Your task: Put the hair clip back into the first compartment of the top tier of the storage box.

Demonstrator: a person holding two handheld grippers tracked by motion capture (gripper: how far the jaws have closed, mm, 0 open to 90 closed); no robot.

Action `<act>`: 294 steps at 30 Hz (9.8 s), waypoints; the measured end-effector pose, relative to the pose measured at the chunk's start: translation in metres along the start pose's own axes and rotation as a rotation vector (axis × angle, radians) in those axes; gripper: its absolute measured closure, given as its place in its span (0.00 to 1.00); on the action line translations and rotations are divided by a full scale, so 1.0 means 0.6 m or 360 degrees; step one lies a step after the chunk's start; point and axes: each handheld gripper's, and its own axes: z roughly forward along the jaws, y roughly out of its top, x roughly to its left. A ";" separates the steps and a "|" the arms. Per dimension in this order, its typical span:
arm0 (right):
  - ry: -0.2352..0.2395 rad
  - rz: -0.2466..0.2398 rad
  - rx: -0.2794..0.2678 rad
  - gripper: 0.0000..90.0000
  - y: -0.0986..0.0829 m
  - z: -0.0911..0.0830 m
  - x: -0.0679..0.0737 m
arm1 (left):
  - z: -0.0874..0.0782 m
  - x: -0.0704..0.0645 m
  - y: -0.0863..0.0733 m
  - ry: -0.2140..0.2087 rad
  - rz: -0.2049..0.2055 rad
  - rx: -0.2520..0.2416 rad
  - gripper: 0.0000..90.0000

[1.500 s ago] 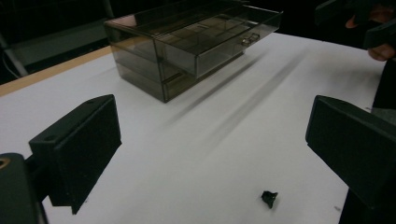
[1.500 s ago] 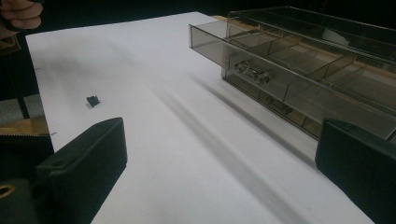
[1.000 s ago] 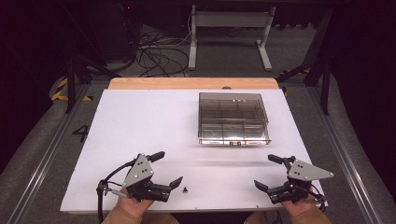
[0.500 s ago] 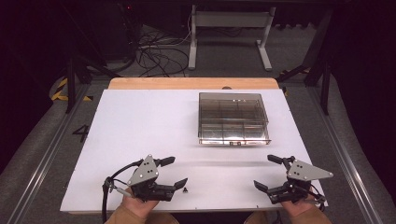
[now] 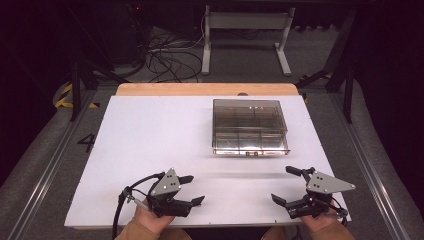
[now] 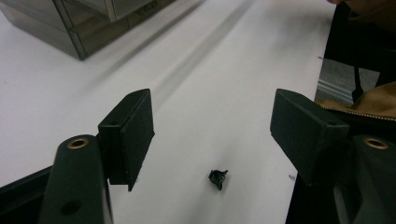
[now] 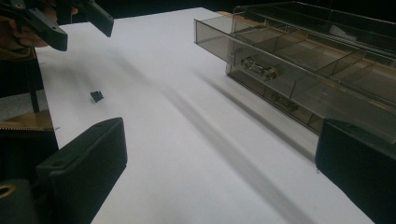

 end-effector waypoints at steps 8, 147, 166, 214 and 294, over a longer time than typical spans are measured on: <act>0.0000 -0.0002 0.0005 0.03 0.000 0.001 0.000 | 0.018 0.001 -0.004 -0.0053 -0.0011 0.0145 0.38; 0.0019 -0.0006 0.0064 0.04 -0.004 0.009 -0.001 | 0.025 0.039 0.171 -0.0031 0.0131 0.0124 0.87; 0.0023 -0.0012 0.0065 0.04 -0.004 0.008 -0.002 | 0.067 0.074 0.213 0.0003 0.0086 0.0119 0.87; 0.0034 -0.0006 0.0076 0.04 -0.007 0.007 -0.005 | 0.153 0.116 0.236 0.0141 -0.0064 0.0121 0.87; 0.0049 -0.0004 0.0107 0.04 -0.009 0.011 -0.005 | 0.101 0.076 0.231 0.0172 -0.0003 0.0081 0.44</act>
